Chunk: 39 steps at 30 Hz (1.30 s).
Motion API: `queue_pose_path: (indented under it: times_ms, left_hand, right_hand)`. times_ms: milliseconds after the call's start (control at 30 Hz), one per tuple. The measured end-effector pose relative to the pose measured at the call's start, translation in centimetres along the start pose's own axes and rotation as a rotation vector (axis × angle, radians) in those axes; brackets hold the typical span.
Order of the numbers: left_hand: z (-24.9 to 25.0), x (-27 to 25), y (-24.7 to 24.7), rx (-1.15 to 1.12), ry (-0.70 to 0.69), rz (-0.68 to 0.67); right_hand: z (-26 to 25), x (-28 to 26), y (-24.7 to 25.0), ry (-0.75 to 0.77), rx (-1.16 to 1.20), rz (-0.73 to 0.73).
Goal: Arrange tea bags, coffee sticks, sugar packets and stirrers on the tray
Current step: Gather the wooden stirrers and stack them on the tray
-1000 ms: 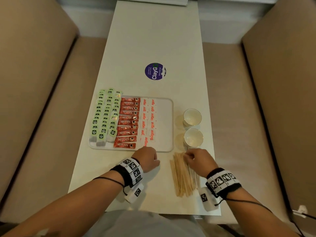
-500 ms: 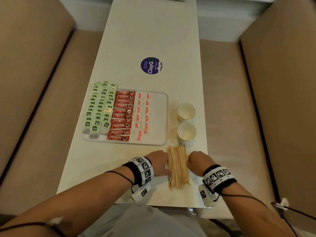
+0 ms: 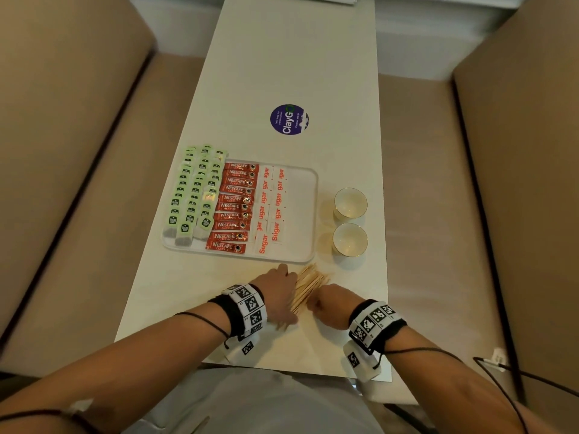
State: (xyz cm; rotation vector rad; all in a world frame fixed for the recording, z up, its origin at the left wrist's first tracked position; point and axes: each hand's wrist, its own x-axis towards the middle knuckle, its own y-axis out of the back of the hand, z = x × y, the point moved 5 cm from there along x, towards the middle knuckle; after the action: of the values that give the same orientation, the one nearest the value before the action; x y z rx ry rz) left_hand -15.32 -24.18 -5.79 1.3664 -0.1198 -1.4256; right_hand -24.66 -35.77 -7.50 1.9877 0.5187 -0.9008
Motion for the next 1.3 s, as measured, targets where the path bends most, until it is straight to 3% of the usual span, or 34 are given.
queue_pose_path:
  times_ms: [367,600,767,933,1300]
  left_hand:
    - [-2.9,-0.6,-0.7,0.135,0.003,0.118]
    - [-4.5,-1.4,-0.4,0.070,-0.023,0.133]
    - [-4.9,-1.7,-0.8,0.042,-0.054,0.144]
    - [-5.5,-2.0,-0.3,-0.087,-0.044,0.170]
    - [-5.9,-2.3,-0.3,-0.073,-0.031,0.174]
  right_hand:
    - [-5.0,0.5,0.5,0.211,0.014,0.057]
    - [-5.2,0.3,3.7,0.280,-0.160,0.448]
    - [-6.0,1.9,1.7,0.302,-0.262,0.366]
    - [-6.8,2.1,1.8,0.321,-0.225,0.418]
    - [-6.8,2.7,2.1,0.344,-0.293,0.393]
